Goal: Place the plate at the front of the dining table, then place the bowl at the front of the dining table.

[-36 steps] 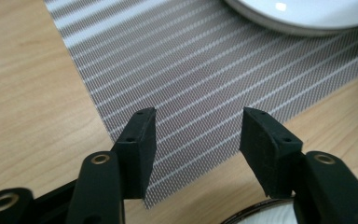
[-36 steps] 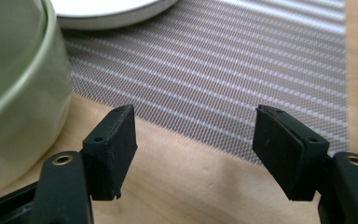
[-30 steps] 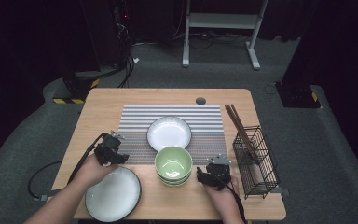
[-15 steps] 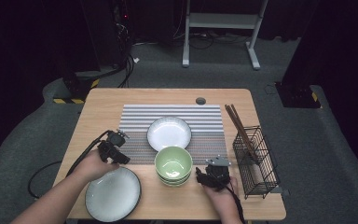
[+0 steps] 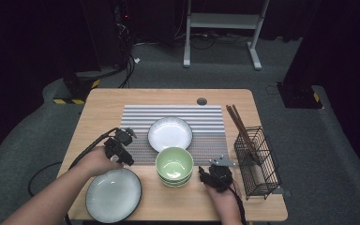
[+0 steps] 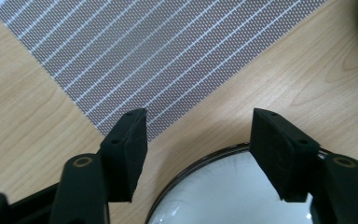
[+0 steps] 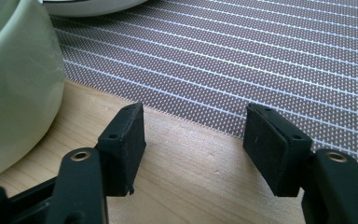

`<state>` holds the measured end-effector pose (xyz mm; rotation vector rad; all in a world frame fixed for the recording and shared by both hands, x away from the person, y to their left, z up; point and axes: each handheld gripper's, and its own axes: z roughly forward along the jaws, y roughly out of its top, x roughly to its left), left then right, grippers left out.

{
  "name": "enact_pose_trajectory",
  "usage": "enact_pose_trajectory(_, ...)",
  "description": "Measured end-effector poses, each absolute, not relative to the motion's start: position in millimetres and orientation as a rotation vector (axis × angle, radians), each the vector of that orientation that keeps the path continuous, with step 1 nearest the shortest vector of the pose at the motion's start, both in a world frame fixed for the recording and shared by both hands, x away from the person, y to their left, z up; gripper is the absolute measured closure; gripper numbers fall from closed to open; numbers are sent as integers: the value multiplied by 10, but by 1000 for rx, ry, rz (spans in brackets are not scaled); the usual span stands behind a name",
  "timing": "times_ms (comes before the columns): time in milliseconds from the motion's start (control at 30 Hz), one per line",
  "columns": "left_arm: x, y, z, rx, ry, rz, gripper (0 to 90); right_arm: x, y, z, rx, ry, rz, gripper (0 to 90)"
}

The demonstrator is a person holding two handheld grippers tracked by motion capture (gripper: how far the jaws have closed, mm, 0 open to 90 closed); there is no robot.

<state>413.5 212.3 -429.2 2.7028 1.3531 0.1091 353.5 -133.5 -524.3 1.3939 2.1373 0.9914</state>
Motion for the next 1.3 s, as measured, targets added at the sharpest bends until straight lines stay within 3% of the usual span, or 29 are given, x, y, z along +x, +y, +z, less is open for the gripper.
enact_pose_trajectory(400,4137,2079,-4192,2732,1384,49,388,3528,-1257,-5243,1367,2146,927,338)
enact_pose_trajectory(667,4116,2071,-4112,2726,1384,80,381,3535,-1243,-5246,1352,2154,915,310)
enact_pose_trajectory(1300,4083,1682,-3827,2723,1326,8,382,3538,-1244,-5247,1329,2181,919,272)
